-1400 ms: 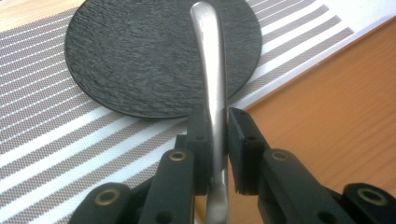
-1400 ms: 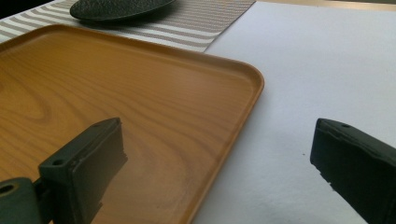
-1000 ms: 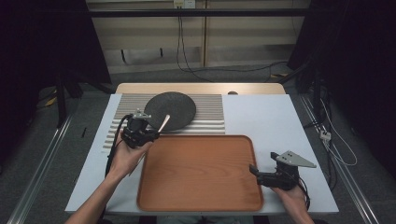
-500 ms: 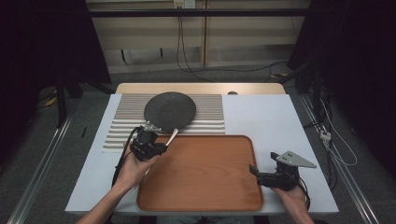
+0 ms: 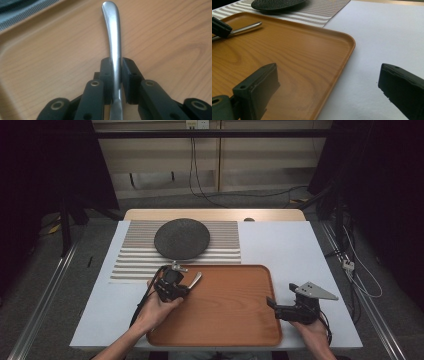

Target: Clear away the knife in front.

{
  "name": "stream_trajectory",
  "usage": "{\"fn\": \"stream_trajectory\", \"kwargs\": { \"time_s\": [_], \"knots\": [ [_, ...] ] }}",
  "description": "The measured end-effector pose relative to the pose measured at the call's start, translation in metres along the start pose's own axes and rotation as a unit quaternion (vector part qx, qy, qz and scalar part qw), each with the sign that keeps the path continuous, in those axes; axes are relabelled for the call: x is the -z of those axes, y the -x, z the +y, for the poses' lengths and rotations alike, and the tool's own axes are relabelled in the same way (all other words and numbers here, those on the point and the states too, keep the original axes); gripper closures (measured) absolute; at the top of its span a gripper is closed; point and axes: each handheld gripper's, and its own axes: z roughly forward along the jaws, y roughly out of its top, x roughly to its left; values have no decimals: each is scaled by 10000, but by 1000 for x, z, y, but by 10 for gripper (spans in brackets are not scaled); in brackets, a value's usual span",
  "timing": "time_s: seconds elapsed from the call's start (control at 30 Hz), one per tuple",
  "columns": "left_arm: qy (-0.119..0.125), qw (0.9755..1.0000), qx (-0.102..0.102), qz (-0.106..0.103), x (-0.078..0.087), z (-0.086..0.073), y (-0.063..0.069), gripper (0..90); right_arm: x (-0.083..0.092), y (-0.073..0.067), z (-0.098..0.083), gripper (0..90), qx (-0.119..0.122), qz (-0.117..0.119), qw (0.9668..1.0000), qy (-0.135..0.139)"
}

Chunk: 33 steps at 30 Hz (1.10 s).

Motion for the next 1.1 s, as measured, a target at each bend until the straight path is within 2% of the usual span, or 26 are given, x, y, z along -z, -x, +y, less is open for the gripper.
{"fn": "stream_trajectory", "kwargs": {
  "time_s": [0.3, 0.4, 0.57, 0.67, 0.7, 0.77, 0.83, 0.87, 1.0, 1.1],
  "knots": [
    [25, 9999, 115, -61, -2, -3, 0, 796, 1, 0, 0, 28, -3, -10, 10000, 11],
    [59, 9995, 265, -132, -2, -4, 0, 795, 0, 0, 0, 28, 7, 2, 10000, -7],
    [49, 9999, 126, -7, -2, -4, 3, 794, 0, -1, 0, 28, -3, 8, 10000, -6],
    [48, 9999, 135, -73, -2, -5, 2, 793, 0, -1, 0, 28, 0, 14, 10000, -5],
    [44, 9998, 112, -183, -1, -5, 1, 792, 0, -1, 0, 28, 14, 19, 10000, -6],
    [29, 9999, 78, -126, -1, -6, 1, 790, 0, -1, 0, 28, 16, 21, 10000, -2],
    [56, 9998, 100, -177, 0, -7, 1, 739, 0, -1, 0, 28, 11, 24, 10000, 2],
    [63, 9998, 69, -150, 1, -8, 1, 681, -1, -1, 0, 28, 16, 35, 10000, 6],
    [146, 9998, 15, -121, 2, -9, -1, 555, 0, -2, 0, 28, 29, 43, 10000, 4],
    [309, 9993, -48, -186, 3, -7, -3, 367, 0, -1, 0, 28, 14, 40, 10000, 5]
  ]
}}
